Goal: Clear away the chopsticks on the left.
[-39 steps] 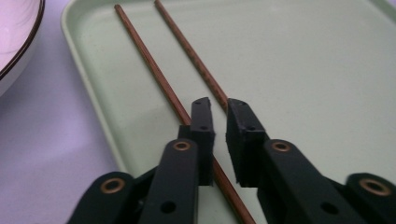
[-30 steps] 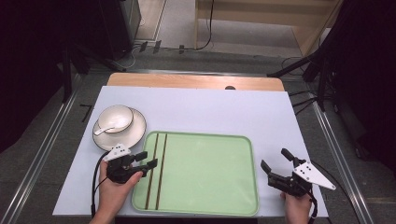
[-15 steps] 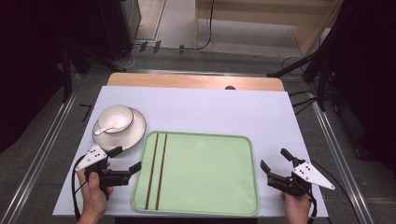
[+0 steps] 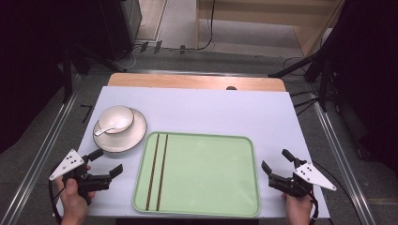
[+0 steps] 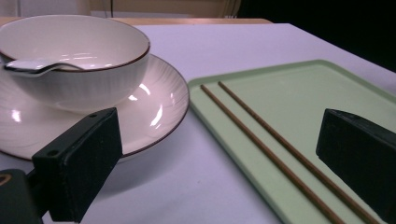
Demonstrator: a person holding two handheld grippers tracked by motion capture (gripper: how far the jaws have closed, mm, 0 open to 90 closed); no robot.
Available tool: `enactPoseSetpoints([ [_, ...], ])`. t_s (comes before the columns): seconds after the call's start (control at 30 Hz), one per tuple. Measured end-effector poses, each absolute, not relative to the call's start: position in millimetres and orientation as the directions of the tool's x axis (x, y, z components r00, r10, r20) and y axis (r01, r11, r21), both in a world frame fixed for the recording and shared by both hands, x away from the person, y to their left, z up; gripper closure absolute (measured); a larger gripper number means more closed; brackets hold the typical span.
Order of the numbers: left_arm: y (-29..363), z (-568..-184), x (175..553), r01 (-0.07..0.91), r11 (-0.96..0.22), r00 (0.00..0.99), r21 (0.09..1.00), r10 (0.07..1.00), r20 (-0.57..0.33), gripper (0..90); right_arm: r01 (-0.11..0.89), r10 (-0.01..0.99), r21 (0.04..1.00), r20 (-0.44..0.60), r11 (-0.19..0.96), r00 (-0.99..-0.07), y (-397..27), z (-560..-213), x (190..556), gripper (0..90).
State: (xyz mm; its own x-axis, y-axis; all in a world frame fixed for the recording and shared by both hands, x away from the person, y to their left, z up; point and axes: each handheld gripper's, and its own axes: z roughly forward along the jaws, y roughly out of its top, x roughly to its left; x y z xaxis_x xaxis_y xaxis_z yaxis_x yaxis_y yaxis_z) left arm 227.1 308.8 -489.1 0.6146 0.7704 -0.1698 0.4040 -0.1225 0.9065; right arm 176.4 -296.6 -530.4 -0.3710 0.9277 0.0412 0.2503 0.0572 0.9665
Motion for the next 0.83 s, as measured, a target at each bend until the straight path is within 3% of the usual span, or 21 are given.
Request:
enactPoseSetpoints([
  [0.83,327.7,-492.5,226.9,0.408,-0.116,0.593,0.905,0.788,-0.167,0.8,0.247,0.929,0.967,0.035,0.062,-0.369,-296.1,-530.6,177.1,13.0],
])
